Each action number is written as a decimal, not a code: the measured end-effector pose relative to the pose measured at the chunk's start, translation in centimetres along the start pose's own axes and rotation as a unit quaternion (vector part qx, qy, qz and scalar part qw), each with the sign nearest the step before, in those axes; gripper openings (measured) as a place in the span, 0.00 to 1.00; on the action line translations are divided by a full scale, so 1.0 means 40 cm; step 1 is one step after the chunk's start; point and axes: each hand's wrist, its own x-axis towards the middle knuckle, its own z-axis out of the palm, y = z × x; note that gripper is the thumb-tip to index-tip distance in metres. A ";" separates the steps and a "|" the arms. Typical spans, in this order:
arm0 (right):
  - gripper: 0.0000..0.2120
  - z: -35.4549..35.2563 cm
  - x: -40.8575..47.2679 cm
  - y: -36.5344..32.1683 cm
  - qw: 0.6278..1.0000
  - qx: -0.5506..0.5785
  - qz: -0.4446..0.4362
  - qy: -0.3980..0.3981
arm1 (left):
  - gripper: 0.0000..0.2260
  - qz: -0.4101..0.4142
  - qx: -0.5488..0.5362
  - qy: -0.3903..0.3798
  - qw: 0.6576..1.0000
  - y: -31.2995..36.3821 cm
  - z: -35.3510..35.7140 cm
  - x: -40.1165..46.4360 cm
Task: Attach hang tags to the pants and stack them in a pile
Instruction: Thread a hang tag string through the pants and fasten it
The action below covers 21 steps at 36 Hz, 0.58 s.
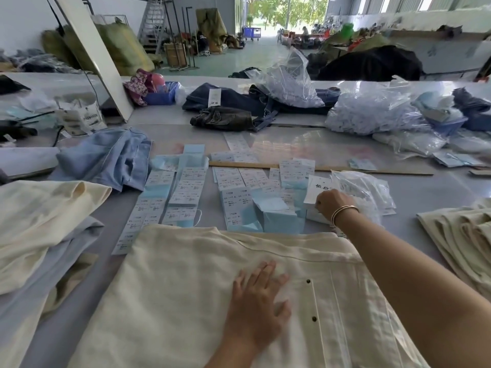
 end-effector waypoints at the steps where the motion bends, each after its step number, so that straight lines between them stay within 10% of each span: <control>1: 0.14 0.001 0.000 -0.001 1.000 0.005 0.002 0.001 | 0.21 -0.002 0.005 0.002 1.000 0.000 -0.002 0.000; 11: 0.12 0.004 0.022 0.037 0.984 0.164 0.012 -0.066 | 0.21 -0.023 -0.029 -0.008 0.999 -0.001 0.008 0.007; 16: 0.12 -0.005 -0.010 0.056 0.907 0.391 0.112 0.110 | 0.17 -0.066 -0.168 -0.050 0.982 -0.025 0.015 0.024; 18: 0.11 -0.025 -0.057 0.038 0.888 0.396 0.096 0.214 | 0.09 -0.136 -0.305 -0.043 0.941 -0.031 -0.001 0.041; 21: 0.04 -0.056 -0.160 -0.024 0.884 0.336 -0.091 0.313 | 0.11 -0.280 -0.608 -0.014 0.742 -0.022 -0.056 0.088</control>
